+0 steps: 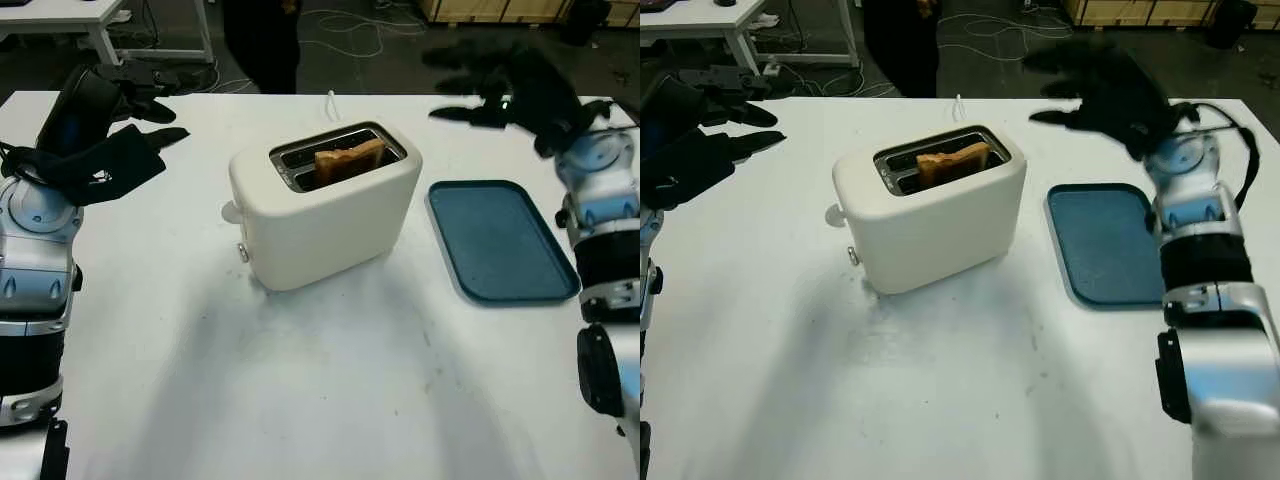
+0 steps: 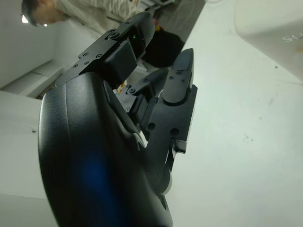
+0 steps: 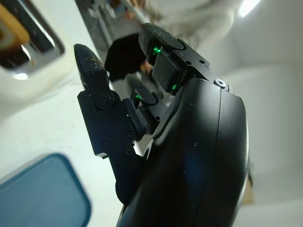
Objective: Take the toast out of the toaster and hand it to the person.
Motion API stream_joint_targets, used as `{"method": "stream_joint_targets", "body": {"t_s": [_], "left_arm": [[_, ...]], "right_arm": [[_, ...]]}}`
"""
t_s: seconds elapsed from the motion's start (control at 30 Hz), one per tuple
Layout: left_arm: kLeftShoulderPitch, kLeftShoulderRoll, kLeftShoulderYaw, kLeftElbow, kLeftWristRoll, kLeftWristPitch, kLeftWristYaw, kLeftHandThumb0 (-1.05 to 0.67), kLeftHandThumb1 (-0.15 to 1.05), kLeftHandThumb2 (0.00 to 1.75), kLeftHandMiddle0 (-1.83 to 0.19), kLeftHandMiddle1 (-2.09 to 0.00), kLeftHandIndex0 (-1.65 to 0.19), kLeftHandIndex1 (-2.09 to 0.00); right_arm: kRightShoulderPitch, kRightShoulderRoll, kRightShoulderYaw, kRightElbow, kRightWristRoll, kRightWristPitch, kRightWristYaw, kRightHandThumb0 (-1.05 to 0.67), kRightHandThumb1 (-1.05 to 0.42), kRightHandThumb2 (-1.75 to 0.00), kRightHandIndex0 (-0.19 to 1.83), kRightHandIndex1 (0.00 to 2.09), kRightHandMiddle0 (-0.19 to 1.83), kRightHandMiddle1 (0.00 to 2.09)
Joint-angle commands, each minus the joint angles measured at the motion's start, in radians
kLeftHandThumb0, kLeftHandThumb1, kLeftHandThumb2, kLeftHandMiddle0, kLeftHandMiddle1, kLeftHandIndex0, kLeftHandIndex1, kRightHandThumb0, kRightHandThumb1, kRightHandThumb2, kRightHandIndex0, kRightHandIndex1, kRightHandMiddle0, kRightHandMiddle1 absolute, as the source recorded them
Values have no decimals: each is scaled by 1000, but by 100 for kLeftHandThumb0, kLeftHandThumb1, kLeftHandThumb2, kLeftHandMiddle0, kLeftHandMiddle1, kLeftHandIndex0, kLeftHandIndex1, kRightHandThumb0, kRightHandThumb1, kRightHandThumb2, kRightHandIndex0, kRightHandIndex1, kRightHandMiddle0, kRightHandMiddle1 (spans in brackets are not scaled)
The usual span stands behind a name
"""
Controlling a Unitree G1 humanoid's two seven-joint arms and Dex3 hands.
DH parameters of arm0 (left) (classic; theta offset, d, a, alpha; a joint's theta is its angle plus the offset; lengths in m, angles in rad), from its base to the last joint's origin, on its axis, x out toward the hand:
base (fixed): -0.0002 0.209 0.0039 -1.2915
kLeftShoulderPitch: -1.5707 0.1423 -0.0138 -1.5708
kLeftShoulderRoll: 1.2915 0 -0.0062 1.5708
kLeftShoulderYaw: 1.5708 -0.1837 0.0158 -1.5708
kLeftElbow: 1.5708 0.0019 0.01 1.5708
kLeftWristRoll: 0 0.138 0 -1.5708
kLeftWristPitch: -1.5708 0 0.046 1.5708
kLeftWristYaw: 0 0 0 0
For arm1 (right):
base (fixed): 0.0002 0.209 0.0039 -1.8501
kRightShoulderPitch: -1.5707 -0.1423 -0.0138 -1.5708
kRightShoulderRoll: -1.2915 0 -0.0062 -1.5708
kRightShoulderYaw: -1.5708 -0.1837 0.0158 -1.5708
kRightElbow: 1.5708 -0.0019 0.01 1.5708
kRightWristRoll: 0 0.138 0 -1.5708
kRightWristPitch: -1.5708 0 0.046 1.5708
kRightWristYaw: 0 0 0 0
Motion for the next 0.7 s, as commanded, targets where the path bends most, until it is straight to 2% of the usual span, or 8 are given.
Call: {"method": "stream_joint_targets", "body": {"t_s": [0.0, 0.07, 0.13, 0.2, 0.33, 0.5, 0.67], "left_arm": [[-13, 0, -2, 2, 2, -3, -2, -17, 91, 0, -60, -64, -81, -1], [-12, 2, -3, 4, 5, -8, 0, -18, 91, 0, -61, -65, -81, -1], [-11, -1, 0, 4, 1, -8, 1, -18, 91, 0, -61, -65, -81, -1], [-9, -2, 1, 3, -1, -5, 0, -18, 92, 0, -61, -65, -81, -1], [-8, 1, 5, 3, -5, -1, -4, -18, 92, 1, -60, -64, -81, -1], [-7, -3, 5, -5, -7, 11, -6, -17, 92, 1, -59, -63, -81, -1], [-8, -7, 4, -3, -9, 9, -3, -17, 92, 0, -60, -64, -81, -1]], "right_arm": [[-46, -12, 15, -28, 1, -21, 30, -39, -70, 0, 86, 2, 79, 2], [-85, -12, 35, -17, -13, -42, 58, -39, -67, 0, 89, 4, 83, 4], [-122, -22, 68, 9, -52, -115, 64, -44, -67, 0, 94, 6, 86, 5], [-160, -24, 103, 35, -97, -173, 61, -53, -68, -1, 99, 9, 90, 7], [-210, -16, 166, 37, -168, -196, 74, -68, -71, -1, 104, 12, 95, 8], [-237, 11, 224, 24, -204, -178, 121, -54, -68, 0, 100, 13, 92, 5], [-260, 38, 282, 43, -271, -183, 120, -53, -67, 0, 101, 17, 92, 4]]}}
